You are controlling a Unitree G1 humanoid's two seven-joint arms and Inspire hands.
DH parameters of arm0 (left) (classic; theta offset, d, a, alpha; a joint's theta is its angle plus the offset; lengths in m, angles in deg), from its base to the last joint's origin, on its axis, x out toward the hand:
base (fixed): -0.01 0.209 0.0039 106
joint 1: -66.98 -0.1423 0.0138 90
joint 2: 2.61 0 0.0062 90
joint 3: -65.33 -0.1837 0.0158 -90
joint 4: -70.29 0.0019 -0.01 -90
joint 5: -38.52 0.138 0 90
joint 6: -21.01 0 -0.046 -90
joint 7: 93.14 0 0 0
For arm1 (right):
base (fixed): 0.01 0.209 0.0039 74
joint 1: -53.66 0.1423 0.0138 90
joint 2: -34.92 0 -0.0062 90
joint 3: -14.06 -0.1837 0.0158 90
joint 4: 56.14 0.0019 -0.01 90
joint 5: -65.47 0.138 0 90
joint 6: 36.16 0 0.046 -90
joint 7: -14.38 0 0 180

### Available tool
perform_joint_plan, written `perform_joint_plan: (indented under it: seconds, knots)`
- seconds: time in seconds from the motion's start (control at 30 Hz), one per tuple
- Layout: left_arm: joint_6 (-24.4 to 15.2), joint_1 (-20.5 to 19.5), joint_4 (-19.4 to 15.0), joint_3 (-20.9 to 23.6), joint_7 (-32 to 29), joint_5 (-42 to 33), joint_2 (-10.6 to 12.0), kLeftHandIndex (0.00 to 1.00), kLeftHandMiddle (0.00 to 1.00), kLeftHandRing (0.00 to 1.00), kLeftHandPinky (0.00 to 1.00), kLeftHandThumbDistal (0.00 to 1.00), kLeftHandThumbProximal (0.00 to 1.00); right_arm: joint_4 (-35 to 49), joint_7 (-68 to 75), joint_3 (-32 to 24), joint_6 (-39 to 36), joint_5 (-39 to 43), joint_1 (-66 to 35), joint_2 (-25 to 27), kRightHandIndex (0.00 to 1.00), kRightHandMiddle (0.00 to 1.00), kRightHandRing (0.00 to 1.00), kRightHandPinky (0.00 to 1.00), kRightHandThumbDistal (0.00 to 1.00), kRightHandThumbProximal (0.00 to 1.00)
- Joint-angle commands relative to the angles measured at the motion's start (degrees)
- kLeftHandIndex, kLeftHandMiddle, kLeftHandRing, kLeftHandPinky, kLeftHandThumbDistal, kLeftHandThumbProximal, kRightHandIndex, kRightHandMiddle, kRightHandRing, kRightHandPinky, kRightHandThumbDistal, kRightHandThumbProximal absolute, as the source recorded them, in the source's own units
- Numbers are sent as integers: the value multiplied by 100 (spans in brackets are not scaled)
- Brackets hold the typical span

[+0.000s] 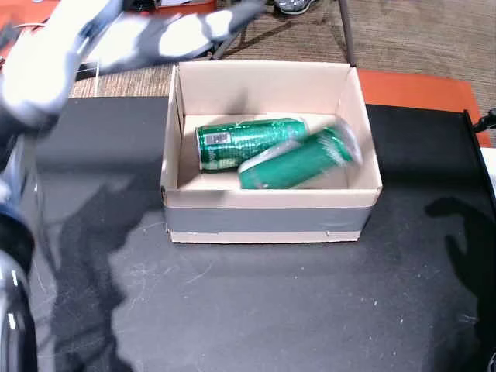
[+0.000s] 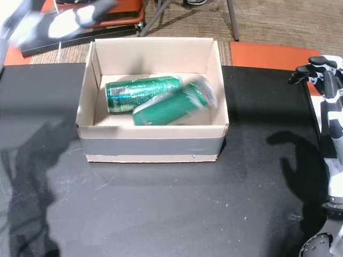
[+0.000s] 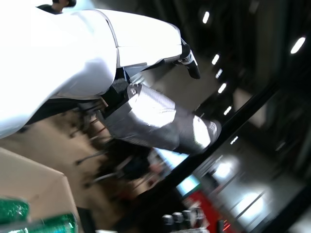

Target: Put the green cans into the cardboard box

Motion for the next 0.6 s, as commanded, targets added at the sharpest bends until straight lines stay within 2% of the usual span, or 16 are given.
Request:
perform_joint_plan:
  seconds: [0.0,0.03,0.07,0.1,0.13,0.17,0.2,0.27,0.33,0.37,0.4,0.47,0.57]
  knots:
    - [243,-391,-453,435,-589,-904,336,95,93,93,87,85,66,-23,-51,-54,-99,57,-22,58,42,45,53,56,85,58]
    - [397,-493,-542,658,-842,-1253,490,94,93,93,86,82,68,-20,-99,-82,-162,84,-13,64,43,47,56,58,84,58]
    - [498,-564,-594,877,-1098,-1556,655,93,93,93,86,74,74,-6,-132,-115,-249,112,-8,59,45,49,59,60,86,60]
    - [658,-643,-630,1028,-1283,-1739,772,94,94,94,85,80,76,20,-122,-141,-331,124,-13,51,46,51,61,62,92,61]
    - [791,-682,-645,1171,-1504,-1911,879,94,94,94,85,79,75,60,-102,-169,-426,141,-25,32,49,53,63,64,97,63]
    - [845,-711,-643,1300,-1691,-2022,978,94,93,93,85,72,71,121,-83,-202,-580,162,-42,1,52,56,66,67,97,66]
    - [902,-741,-653,1394,-1828,-2079,1058,94,94,94,84,71,70,181,-45,-226,-727,165,-62,-27,54,59,68,69,98,68]
    - [954,-798,-711,1529,-2007,-2099,1167,95,96,94,83,77,71,384,54,-234,-908,186,-140,-97,59,64,73,74,100,68]
    - [932,-896,-872,1609,-2030,-2042,1269,95,96,95,83,74,73,678,45,-207,-881,343,-236,-186,61,67,75,76,100,68]
    - [1054,-934,-988,1709,-2203,-2180,1348,99,96,97,87,68,69,858,42,-195,-861,444,-309,-249,61,68,75,77,100,70]
    - [1157,-961,-1079,1792,-2361,-2300,1408,100,96,98,88,67,68,986,32,-191,-863,519,-363,-294,61,68,75,77,98,71]
    - [1181,-946,-1146,1981,-2650,-2464,1482,99,94,97,90,72,71,1170,46,-174,-876,592,-462,-354,62,68,75,78,98,72]
    - [1186,-920,-1128,2166,-2802,-2506,1551,98,95,96,90,67,69,1386,16,-124,-813,708,-590,-412,63,69,74,78,94,70]
